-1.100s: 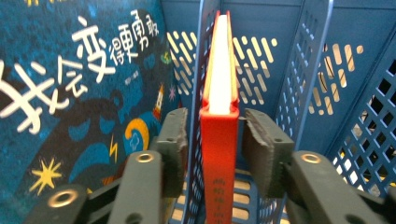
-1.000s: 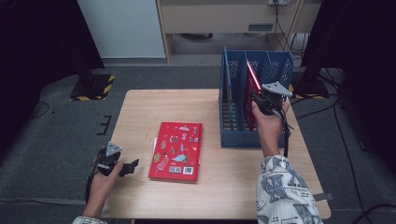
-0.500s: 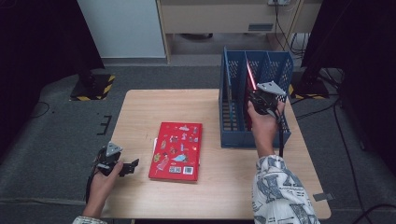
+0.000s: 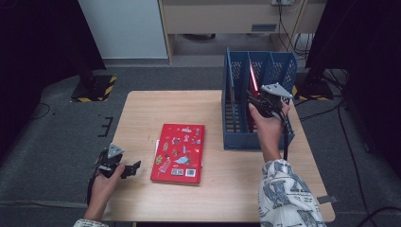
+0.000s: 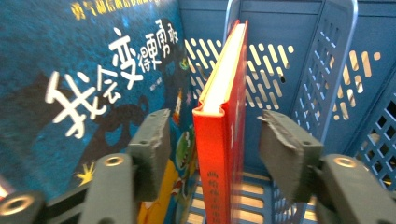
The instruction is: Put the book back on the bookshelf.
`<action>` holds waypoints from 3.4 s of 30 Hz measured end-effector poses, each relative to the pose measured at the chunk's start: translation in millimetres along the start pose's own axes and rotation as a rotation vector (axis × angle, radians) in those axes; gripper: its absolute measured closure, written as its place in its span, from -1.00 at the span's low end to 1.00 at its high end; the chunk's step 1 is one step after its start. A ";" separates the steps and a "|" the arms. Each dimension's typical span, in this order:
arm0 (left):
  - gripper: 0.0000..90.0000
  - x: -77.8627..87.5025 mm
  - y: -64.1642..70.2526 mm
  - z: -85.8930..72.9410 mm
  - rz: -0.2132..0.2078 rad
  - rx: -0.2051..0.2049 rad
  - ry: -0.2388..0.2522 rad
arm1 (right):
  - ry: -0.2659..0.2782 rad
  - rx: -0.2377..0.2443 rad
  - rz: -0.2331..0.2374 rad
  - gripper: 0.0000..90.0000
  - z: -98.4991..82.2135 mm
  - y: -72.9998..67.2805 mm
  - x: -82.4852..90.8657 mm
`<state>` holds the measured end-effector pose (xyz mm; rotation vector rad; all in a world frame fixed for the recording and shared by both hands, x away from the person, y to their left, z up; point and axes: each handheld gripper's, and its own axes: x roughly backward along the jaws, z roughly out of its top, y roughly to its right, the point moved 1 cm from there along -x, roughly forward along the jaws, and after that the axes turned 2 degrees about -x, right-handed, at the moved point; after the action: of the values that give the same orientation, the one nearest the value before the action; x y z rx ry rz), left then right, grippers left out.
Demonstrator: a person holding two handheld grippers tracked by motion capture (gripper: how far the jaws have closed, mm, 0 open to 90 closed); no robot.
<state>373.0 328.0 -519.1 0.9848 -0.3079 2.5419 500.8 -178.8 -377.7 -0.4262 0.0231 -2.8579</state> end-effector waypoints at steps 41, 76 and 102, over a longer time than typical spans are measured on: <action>-0.52 -1.8 67.6 21.0 -0.192 -0.154 0.065 | -0.163 0.083 0.451 -0.32 -135.2 -87.3 82.1; -0.55 -25.6 72.7 21.5 -0.320 -0.092 0.015 | -0.405 0.131 0.613 -0.46 -190.2 -165.4 56.1; -0.49 -8.8 100.7 13.5 -0.360 -0.160 -0.014 | -0.435 0.132 0.606 -0.36 -195.5 -156.1 89.0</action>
<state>342.9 230.6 -521.3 0.9055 -0.3020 2.1517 323.7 -54.0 -531.2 -0.8371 -0.0982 -2.1170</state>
